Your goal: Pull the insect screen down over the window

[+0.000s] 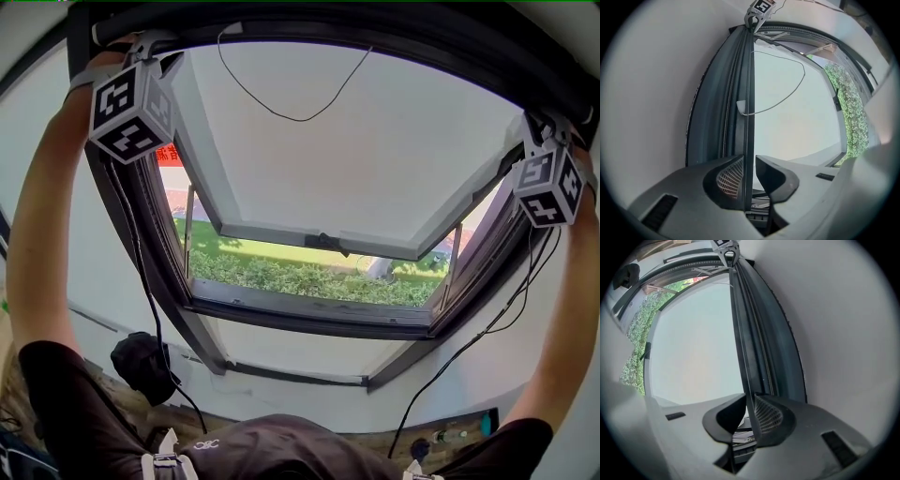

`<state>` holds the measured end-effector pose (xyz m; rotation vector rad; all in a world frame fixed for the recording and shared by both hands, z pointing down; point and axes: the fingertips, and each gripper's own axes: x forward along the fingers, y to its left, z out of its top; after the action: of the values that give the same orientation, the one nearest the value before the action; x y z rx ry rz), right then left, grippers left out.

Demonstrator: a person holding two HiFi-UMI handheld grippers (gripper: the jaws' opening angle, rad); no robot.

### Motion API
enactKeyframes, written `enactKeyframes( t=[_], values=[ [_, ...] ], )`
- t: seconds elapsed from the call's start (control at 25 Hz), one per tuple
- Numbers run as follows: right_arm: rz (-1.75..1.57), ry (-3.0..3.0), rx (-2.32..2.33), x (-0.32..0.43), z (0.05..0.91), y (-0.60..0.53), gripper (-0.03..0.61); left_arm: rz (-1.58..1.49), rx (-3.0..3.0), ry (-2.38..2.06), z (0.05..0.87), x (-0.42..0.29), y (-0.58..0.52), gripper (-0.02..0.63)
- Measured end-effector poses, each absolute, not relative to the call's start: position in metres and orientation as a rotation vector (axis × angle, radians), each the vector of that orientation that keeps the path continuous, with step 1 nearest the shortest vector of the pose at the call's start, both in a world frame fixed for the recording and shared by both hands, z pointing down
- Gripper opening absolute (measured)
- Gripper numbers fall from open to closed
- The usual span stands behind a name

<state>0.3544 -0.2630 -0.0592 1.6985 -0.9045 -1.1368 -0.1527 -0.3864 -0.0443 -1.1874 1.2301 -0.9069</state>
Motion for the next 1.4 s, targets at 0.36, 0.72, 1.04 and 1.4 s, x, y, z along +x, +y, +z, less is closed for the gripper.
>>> enactKeyframes(
  t=[0.36,0.72,1.04,1.4],
  values=[
    [-1.082,-0.761,1.501,0.375,0.002,-0.287,0.008,-0.900,-1.196,1.246,-0.051,-0.153,-0.386,0.038],
    [-1.192,-0.901,1.703,0.361,-0.065,-0.256,0.064,-0.876,-1.223,1.251,-0.052,-0.152,-0.383,0.043],
    [-1.115,-0.833,1.623,0.367,-0.064,-0.272,0.037,-0.876,-1.238,1.254,-0.049,-0.155,-0.383,0.041],
    [-1.081,-0.802,1.536,0.368,-0.049,-0.273,0.023,-0.926,-1.219,1.182,-0.039,-0.152,-0.384,0.034]
  ],
)
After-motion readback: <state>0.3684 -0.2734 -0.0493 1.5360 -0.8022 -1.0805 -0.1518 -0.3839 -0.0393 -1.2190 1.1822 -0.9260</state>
